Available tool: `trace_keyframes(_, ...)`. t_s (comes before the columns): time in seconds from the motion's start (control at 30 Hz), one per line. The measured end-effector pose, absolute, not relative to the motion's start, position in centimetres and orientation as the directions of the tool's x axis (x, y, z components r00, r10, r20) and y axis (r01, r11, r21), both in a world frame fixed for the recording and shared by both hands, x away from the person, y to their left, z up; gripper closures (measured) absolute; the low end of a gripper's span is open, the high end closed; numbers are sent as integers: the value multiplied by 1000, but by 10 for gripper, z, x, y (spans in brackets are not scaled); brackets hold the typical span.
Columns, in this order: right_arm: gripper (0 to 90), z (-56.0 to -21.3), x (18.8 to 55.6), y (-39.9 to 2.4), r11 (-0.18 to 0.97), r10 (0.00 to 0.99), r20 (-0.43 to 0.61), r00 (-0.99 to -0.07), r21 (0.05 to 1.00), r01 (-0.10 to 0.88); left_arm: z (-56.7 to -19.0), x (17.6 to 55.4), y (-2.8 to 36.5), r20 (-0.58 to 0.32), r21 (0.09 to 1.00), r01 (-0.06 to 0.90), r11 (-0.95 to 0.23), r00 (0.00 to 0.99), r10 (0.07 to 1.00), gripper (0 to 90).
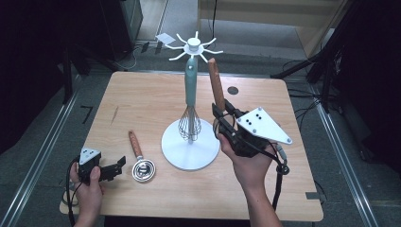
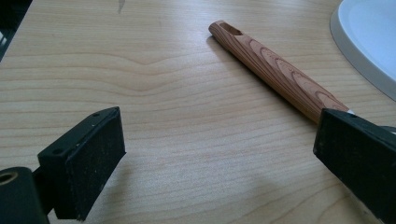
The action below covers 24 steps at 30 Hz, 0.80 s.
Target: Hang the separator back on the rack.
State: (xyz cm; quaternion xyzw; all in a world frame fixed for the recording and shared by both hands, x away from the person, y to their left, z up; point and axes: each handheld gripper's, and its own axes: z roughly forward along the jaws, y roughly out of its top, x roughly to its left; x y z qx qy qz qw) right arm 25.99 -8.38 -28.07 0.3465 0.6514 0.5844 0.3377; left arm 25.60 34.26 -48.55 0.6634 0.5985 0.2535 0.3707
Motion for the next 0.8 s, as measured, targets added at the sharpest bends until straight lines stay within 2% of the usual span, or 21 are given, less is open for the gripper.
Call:
trace_keyframes(0.33, 708, -281, 262, -81, 73, 836, -27, -549, 995, 62, -485, 256, 343, -107, 795, 606, -9, 154, 982, 23)
trace_keyframes(0.43, 608, -282, 264, -82, 58, 819, -9, -573, 996, 67, -486, 256, 343, -107, 796, 606, -8, 154, 982, 23)
trace_keyframes(0.53, 606, -282, 263, -83, 44, 810, 4, -586, 997, 68, -485, 256, 343, -108, 795, 607, -8, 155, 982, 23)
trace_keyframes(0.67, 705, -281, 263, -85, 25, 801, 16, -598, 998, 61, -485, 256, 342, -107, 795, 606, -8, 154, 982, 23)
trace_keyframes(0.8, 884, -280, 264, -87, 11, 794, 20, -608, 999, 48, -485, 256, 342, -107, 795, 606, -8, 154, 982, 23)
